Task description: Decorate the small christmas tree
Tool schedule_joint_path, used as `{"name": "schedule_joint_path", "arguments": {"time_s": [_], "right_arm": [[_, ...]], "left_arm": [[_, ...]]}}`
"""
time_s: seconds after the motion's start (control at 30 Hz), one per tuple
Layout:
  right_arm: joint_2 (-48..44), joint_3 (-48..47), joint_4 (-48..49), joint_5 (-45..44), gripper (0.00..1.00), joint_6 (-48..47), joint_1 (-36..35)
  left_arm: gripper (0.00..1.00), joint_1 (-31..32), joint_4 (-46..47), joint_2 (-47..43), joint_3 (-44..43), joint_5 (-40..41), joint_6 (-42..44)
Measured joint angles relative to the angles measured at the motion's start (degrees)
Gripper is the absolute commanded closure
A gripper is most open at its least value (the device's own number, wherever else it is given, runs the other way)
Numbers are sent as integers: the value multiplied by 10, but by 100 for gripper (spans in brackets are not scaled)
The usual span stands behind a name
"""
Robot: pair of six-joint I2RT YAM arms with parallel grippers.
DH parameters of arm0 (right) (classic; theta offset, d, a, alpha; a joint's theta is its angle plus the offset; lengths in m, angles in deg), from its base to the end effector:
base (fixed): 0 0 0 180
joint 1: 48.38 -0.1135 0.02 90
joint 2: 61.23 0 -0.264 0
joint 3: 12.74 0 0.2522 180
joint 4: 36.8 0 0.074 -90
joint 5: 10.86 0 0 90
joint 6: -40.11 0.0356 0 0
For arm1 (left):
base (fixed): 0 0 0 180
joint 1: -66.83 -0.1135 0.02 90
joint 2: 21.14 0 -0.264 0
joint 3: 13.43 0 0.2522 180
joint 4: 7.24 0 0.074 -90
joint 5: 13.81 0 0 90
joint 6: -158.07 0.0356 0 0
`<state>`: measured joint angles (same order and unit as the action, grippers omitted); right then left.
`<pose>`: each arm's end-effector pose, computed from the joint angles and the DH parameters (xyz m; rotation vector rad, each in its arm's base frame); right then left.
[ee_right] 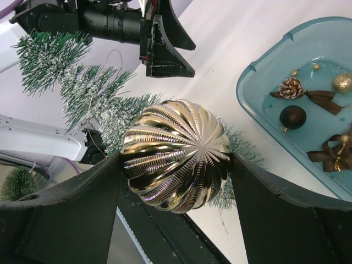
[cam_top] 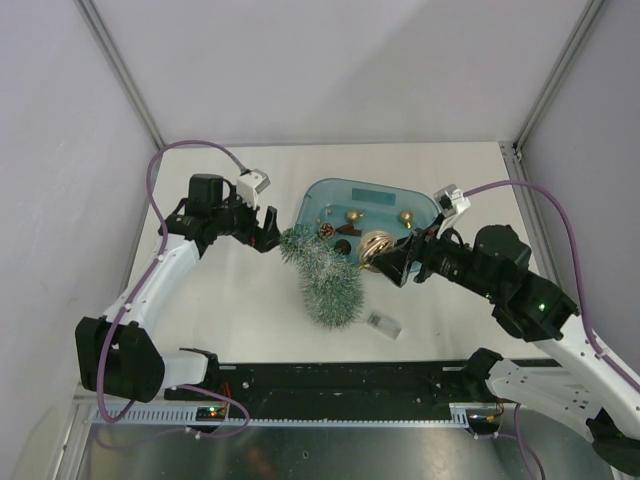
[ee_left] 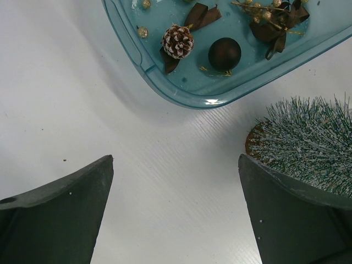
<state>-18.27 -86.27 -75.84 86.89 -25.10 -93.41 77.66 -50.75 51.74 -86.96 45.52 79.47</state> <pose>0.1040 0.1109 0.4056 -0.4252 1.7765 1.0010 0.2629 -0.0688 0.2975 0.6979 2.1558 -0.6121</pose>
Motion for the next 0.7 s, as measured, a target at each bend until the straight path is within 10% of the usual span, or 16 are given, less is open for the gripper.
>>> {"name": "schedule_joint_path", "arguments": {"time_s": [0.7], "right_arm": [[-10, 0, -7, -30, 51, 1, -63]], "left_arm": [[0, 0, 0, 0, 0, 0, -3]]}}
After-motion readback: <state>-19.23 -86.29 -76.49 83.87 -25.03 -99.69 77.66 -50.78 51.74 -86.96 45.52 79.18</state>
